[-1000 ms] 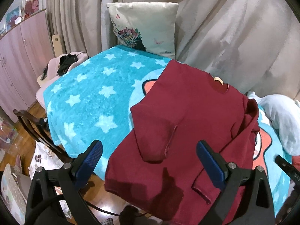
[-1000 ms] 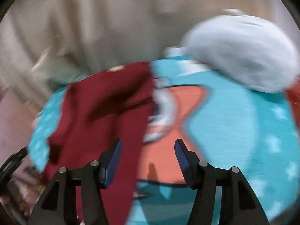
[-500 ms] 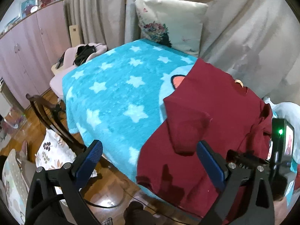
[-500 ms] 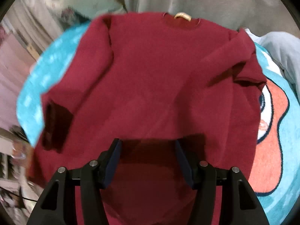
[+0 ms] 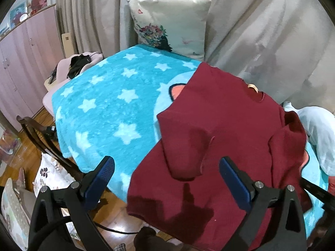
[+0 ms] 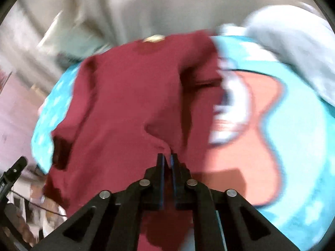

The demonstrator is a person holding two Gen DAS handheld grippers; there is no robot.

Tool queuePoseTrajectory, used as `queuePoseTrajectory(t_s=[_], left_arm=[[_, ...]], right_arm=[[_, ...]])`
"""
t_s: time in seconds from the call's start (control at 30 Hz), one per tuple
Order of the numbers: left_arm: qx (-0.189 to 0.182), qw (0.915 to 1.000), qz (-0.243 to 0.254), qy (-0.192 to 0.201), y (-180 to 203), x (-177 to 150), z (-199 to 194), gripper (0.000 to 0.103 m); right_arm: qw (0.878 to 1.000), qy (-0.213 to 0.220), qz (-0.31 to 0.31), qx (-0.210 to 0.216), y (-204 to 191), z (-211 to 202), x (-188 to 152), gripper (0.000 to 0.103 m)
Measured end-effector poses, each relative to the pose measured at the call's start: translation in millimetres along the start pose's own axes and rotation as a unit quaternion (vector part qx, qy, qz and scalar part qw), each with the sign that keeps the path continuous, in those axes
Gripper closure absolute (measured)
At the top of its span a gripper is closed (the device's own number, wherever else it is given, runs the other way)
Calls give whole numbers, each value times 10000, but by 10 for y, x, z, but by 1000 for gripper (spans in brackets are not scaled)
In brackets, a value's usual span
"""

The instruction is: Fold small clothes

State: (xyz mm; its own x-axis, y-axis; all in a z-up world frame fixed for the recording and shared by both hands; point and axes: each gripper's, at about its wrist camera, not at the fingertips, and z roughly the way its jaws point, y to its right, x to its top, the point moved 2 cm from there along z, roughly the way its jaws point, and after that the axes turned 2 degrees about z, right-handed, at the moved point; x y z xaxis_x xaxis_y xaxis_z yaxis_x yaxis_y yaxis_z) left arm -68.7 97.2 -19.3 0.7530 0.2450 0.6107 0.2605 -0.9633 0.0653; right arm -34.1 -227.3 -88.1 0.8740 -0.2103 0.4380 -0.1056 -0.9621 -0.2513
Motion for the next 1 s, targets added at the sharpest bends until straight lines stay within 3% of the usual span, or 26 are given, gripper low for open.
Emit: queuePoseTrajectory(t_s=[0.1, 0.17, 0.2, 0.27, 0.37, 0.4, 0.47, 0.57, 0.67, 0.73, 0.87, 0.97, 1.0], left_arm=[[12, 9999, -83, -59, -32, 14, 42, 3], [85, 9998, -187, -77, -96, 18, 48, 3], [155, 9996, -237, -67, -142, 21, 45, 3], [325, 9990, -293, -34, -232, 25, 32, 3], [511, 9975, -489, -23, -432, 41, 28, 3], [557, 9969, -551, -19, -488, 50, 34, 3], [637, 9954, -708, -24, -632, 83, 54, 3], [705, 9927, -976, 19, -857, 172, 76, 3], [730, 9916, -1061, 88, -1051, 260, 105, 3], [789, 9915, -1027, 96, -1183, 309, 147, 3], [820, 9904, -1113, 44, -1553, 400, 253, 3], [847, 9888, -1231, -30, -1856, 477, 345, 3], [889, 9875, -1301, -25, -1994, 507, 366, 3]], right_arm=[[9954, 205, 548, -754, 690, -234, -78, 99], [9845, 241, 822, -1531, 1098, -318, -136, 96], [9794, 260, 1037, -1715, 1274, -378, -167, 96], [9737, 384, 1410, -1750, 1455, -513, -183, 95], [9747, 688, 1519, -1490, 1373, -679, -119, 70], [9778, 808, 1438, -1289, 1252, -712, -87, 60], [9869, 903, 1096, -770, 897, -692, -12, 56], [9965, 604, 488, 293, 237, -542, 60, 49], [9917, 148, -270, 1250, -573, -294, 63, 49], [9810, -142, -798, 1761, -1169, -130, 41, 44], [9650, -391, -1498, 2117, -2141, 196, 33, 38], [9648, -596, -1927, 1686, -2608, 588, 65, 36], [9664, -763, -1986, 1442, -2702, 730, 48, 65]])
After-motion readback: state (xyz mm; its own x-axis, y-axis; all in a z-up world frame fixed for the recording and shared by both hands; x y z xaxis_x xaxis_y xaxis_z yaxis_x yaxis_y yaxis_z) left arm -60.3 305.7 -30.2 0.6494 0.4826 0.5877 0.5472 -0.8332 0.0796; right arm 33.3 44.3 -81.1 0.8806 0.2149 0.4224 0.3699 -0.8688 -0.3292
